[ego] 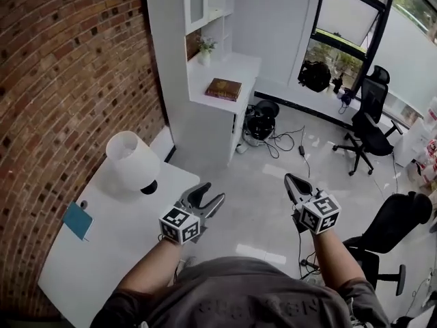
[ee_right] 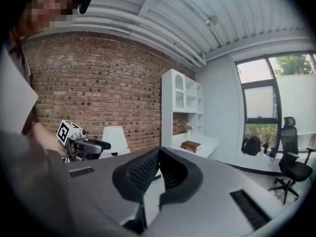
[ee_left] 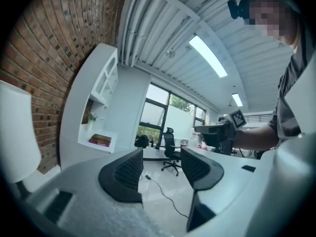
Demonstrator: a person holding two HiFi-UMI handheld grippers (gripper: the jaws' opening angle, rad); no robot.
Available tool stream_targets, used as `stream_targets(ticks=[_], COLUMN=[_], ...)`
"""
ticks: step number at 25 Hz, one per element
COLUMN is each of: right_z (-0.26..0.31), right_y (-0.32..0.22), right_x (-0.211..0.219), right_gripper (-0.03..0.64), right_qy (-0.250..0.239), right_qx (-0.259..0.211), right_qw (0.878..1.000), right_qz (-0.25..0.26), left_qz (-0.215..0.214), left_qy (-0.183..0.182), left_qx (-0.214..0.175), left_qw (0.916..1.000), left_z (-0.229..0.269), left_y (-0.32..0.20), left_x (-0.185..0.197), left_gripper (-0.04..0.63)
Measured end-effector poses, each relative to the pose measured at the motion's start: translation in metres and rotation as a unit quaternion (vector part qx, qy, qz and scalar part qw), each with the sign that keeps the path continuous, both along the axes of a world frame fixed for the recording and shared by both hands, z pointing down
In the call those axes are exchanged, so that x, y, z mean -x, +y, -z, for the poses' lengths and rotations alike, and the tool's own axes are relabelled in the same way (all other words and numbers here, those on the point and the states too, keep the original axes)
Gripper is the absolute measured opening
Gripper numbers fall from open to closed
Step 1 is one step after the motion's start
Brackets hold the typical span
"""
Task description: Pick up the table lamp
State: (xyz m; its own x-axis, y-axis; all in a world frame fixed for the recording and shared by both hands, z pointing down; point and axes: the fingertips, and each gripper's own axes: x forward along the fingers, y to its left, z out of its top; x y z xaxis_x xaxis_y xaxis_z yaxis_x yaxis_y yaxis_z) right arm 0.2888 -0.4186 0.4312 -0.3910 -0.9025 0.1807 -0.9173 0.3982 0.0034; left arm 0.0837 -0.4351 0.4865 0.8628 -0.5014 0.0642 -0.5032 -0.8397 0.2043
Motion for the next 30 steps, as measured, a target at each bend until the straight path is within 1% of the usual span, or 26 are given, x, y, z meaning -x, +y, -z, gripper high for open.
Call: stream_targets(ticks=[3, 7, 12, 15, 17, 20, 24, 30], right_z=[-0.007, -0.023, -0.049, -0.067, -0.081, -0.1, -0.126, -0.166], right_y=[-0.029, -0.068, -0.097, -0.11, -0.117, -0.124, -0.13, -0.134], right_x=[0.036, 0.09, 0.159, 0.197, 0.218, 0.24, 0.259, 0.261], right_gripper=[-0.006, -0.006, -0.006, -0.006, -0.006, -0.006, -0.006, -0.006], right_qy=[0.01, 0.028, 0.026, 0.02, 0.013, 0.013, 0.016, 0.016], right_qx=[0.0, -0.004, -0.002, 0.0, 0.005, 0.008, 0.013, 0.021], right_qw=[0.999, 0.994, 0.985, 0.98, 0.978, 0.975, 0.973, 0.971], right_qz=[0.045, 0.104, 0.169, 0.196, 0.208, 0.223, 0.232, 0.238], left_qz=[0.06, 0.141, 0.225, 0.266, 0.293, 0.325, 0.352, 0.386], left_qy=[-0.007, -0.026, -0.062, -0.08, -0.085, -0.078, -0.078, -0.085], left_qx=[0.002, 0.006, 0.016, 0.021, 0.024, 0.035, 0.037, 0.04], left_qw=[0.9981, 0.9897, 0.9723, 0.9604, 0.952, 0.9419, 0.932, 0.9177], left_z=[-0.017, -0.046, -0.091, -0.119, -0.136, -0.158, -0.186, -0.224], left_y=[-0.011, -0.025, -0.028, -0.032, -0.037, -0.05, -0.069, -0.11], left_x=[0.043, 0.104, 0.172, 0.208, 0.228, 0.252, 0.276, 0.299], left_gripper=[0.219, 0.219, 0.219, 0.219, 0.219, 0.219, 0.219, 0.219])
